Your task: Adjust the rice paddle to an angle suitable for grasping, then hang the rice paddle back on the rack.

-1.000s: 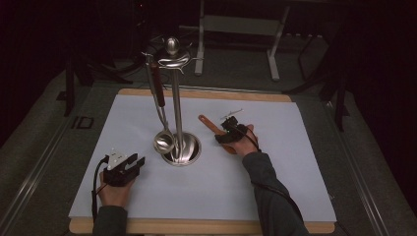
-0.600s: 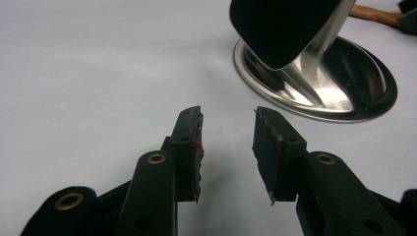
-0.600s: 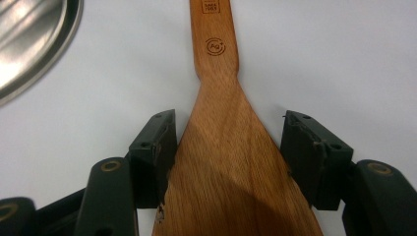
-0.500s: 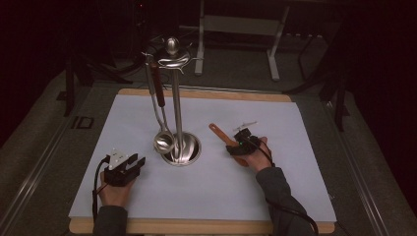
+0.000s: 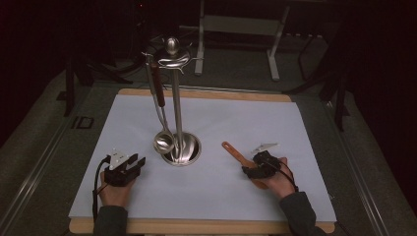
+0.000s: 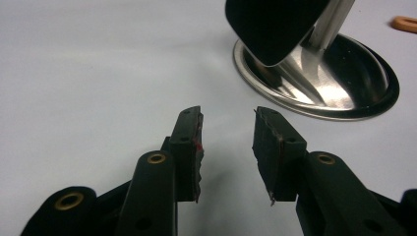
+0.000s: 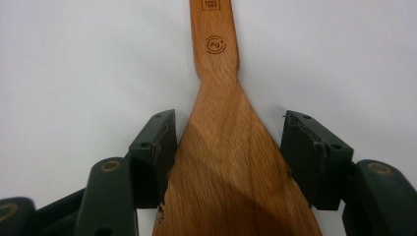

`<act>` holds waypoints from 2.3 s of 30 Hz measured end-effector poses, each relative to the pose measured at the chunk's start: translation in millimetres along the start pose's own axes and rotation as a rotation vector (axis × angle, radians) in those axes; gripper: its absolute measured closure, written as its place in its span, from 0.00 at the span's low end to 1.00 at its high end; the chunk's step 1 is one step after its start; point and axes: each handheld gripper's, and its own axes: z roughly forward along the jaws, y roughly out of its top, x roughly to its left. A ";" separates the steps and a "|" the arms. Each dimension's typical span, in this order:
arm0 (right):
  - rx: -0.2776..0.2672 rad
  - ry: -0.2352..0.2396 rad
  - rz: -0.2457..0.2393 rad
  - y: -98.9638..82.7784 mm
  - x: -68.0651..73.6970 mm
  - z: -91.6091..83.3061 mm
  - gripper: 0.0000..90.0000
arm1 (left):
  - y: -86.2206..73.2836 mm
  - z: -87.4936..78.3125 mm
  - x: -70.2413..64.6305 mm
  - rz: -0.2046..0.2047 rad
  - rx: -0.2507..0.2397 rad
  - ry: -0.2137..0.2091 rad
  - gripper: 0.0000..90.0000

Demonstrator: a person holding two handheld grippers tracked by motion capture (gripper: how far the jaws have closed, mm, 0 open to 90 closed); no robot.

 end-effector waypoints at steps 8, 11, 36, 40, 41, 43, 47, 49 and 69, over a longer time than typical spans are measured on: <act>-0.006 -0.010 0.013 -29.5 7.7 -20.3 0.43 | 0.0 0.1 -0.2 0.002 0.000 0.000 0.71; 0.016 -0.012 -0.002 -32.1 9.3 -24.3 0.44 | 0.0 0.1 -0.2 0.003 0.000 0.001 0.71; 0.152 0.028 -0.115 21.5 10.8 -24.6 0.60 | 0.1 0.3 0.8 -0.006 0.003 -0.004 0.70; 0.193 0.029 -0.140 30.3 12.6 -21.0 0.60 | 0.1 0.3 1.0 -0.007 0.004 -0.004 0.70; 0.205 0.027 -0.144 32.2 13.1 -20.1 0.60 | 0.2 0.4 1.0 -0.007 0.004 -0.005 0.70; 0.229 0.024 -0.152 35.6 14.1 -17.2 0.60 | 0.1 0.4 0.8 -0.006 0.003 -0.004 0.70; 0.262 0.031 -0.165 39.8 15.8 -12.2 0.60 | 0.1 0.4 0.8 -0.006 0.003 -0.004 0.70; 0.272 0.044 -0.164 41.3 15.7 -9.3 0.61 | 0.1 0.3 0.7 -0.006 0.003 -0.004 0.70; 0.377 0.040 -0.156 49.6 11.4 8.0 0.70 | 0.3 0.7 0.5 -0.002 0.007 -0.003 0.69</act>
